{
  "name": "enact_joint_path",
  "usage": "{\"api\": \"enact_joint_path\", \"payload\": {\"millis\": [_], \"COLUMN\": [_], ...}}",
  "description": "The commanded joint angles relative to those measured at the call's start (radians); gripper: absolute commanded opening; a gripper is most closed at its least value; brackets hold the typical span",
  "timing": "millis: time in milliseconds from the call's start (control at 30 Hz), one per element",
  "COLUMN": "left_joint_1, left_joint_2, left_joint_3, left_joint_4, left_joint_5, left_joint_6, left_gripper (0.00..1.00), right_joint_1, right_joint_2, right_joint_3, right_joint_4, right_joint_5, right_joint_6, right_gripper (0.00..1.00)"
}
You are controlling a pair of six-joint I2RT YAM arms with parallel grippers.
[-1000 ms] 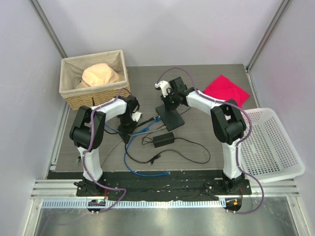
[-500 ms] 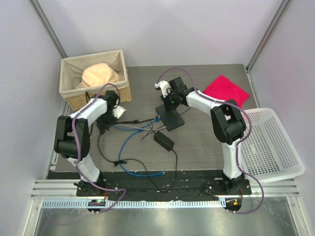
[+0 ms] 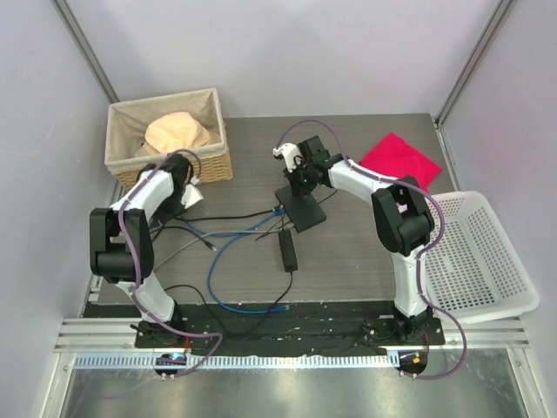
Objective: Pull the plug from the switch port
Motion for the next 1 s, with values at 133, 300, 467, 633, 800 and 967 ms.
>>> {"api": "enact_joint_path", "payload": {"millis": [133, 300, 467, 633, 800, 967], "left_joint_1": [-0.12, -0.148, -0.243, -0.307, -0.331, -0.334], "left_joint_2": [0.093, 0.24, 0.306, 0.381, 0.463, 0.57], "left_joint_3": [0.547, 0.819, 0.746, 0.698, 0.71, 0.743], "left_joint_4": [-0.449, -0.516, -0.238, 0.025, 0.115, 0.135], "left_joint_5": [0.569, 0.918, 0.992, 1.04, 1.063, 1.064], "left_joint_6": [-0.212, -0.315, -0.485, -0.669, -0.766, -0.814], "left_gripper": [0.48, 0.51, 0.52, 0.52, 0.52, 0.5], "right_joint_1": [-0.001, -0.001, -0.001, -0.001, -0.001, -0.001], "right_joint_2": [0.097, 0.09, 0.065, 0.013, -0.016, -0.047], "right_joint_3": [-0.065, -0.066, -0.057, -0.046, -0.057, -0.074], "right_joint_4": [-0.13, -0.128, -0.133, -0.152, -0.175, -0.189], "right_joint_5": [0.078, 0.075, 0.075, 0.049, 0.0, -0.014], "right_joint_6": [-0.022, -0.025, -0.022, -0.028, -0.028, -0.028], "right_gripper": [0.01, 0.01, 0.01, 0.01, 0.01, 0.01]}}
